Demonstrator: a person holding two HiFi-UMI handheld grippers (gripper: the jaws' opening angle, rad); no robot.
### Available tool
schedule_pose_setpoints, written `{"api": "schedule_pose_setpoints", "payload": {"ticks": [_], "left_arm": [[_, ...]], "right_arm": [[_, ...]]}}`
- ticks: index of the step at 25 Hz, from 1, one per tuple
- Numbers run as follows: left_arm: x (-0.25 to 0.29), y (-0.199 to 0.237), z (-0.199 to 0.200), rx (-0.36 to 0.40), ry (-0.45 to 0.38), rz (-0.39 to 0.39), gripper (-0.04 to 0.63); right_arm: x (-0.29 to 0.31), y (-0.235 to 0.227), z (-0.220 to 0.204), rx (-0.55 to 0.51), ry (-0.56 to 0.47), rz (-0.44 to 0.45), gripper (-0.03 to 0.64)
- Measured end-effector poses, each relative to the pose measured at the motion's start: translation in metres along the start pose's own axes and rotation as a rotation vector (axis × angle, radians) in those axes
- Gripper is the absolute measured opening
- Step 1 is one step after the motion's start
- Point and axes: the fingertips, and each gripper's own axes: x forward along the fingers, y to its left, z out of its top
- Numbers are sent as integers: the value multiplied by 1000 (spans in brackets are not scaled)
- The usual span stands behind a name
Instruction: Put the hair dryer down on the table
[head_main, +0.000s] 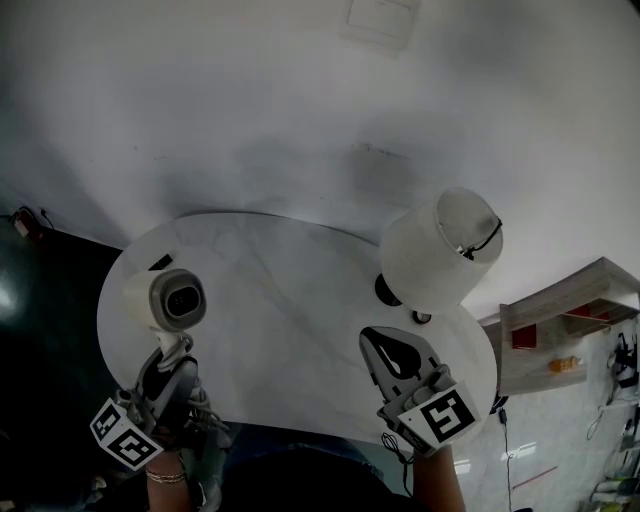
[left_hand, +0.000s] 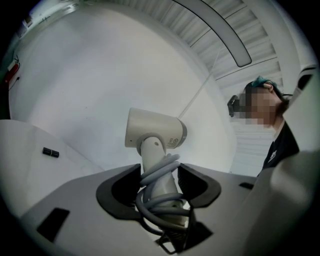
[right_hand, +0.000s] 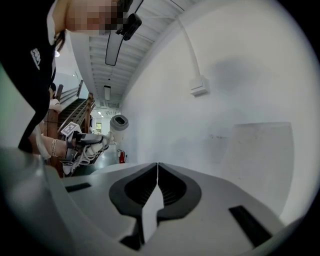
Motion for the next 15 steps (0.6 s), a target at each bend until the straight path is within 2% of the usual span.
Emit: {"api": "schedule_pose_setpoints", "payload": {"ticks": [6,10,15], "left_arm": [[-3,11,-15,-39,39,42,242],[0,17,-25,-18,108,70,242],[19,11,-43,9,200,38,242]], "right_arm": [[-5,-2,-10,20,19,3,20],[-4,-2,-17,33,33,-8,20],[-7,-6,-38,77,80,-35,20]]}}
